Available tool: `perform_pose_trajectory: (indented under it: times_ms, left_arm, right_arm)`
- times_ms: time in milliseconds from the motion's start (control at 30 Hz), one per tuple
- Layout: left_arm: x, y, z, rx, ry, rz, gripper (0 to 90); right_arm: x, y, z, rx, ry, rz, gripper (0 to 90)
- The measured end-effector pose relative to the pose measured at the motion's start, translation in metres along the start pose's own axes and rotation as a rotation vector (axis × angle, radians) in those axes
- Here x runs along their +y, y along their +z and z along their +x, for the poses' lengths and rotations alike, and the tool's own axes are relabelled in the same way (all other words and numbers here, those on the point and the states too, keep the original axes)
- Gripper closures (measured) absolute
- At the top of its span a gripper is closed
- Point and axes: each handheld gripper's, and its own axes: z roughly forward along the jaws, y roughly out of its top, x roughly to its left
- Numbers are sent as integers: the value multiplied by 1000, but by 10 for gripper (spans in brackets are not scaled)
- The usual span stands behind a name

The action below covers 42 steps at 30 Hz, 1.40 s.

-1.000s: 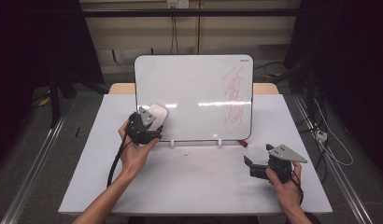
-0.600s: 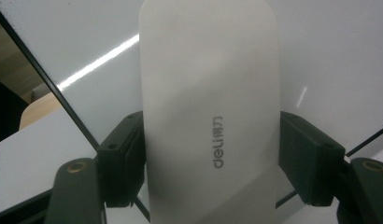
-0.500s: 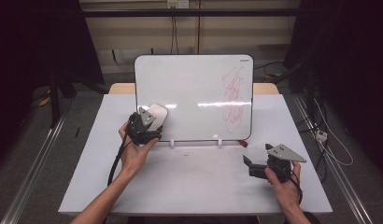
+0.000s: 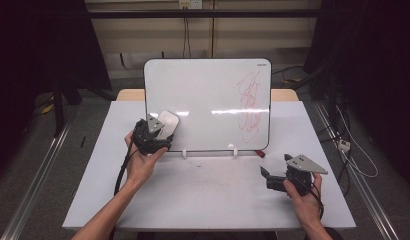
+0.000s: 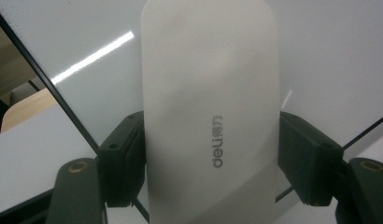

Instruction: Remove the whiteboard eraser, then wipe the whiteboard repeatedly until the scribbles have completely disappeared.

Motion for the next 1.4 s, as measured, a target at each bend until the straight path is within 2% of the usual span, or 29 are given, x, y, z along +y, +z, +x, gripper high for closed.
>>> perform_pose_trajectory:
  times_ms: [200, 233, 267, 300, 400, 600, 733, 900, 1033, 1067, 1267, 1400]
  left_arm:
    - [0, -4, 4, -29, -18, -3, 308]
    - [-1, -4, 3, -28, -34, -18, 309]
    - [0, -5, 4, -40, -29, -9, 309]
    - [0, -5, 3, -35, -42, -28, 309]
    - [2, -10, 1, -51, -17, -31, 310]
    - [4, -14, -4, -74, -19, -54, 309]
    - [4, -18, -2, -95, -37, -89, 310]
    - [6, -24, 0, -89, -41, -117, 309]
    - [8, -29, 1, -116, -63, -157, 309]
    - [9, -30, 1, -118, -51, -158, 309]
    - [13, -33, -3, -145, -47, -186, 309]
    - [18, -32, -12, -175, -27, -199, 309]
  right_arm:
    - [-1, -2, 0, 2, -3, 0, 56]
    - [-1, -2, 0, 4, -6, -2, 55]
    - [-1, -2, 0, 5, -7, -2, 55]
    - [-1, -3, 0, 6, -5, -2, 55]
    - [-1, -3, 0, 5, -4, -4, 55]
    - [-1, -2, 0, 6, -5, -4, 55]
    - [-1, -3, 0, 5, -3, -4, 55]
    - [0, -3, 0, 8, -1, -10, 55]
    - [1, -1, 0, 6, 2, -11, 54]
    - [1, -1, 0, 5, 1, -9, 54]
    - [0, 1, 0, -2, 3, 2, 55]
    - [0, 1, -1, 2, 11, -1, 54]
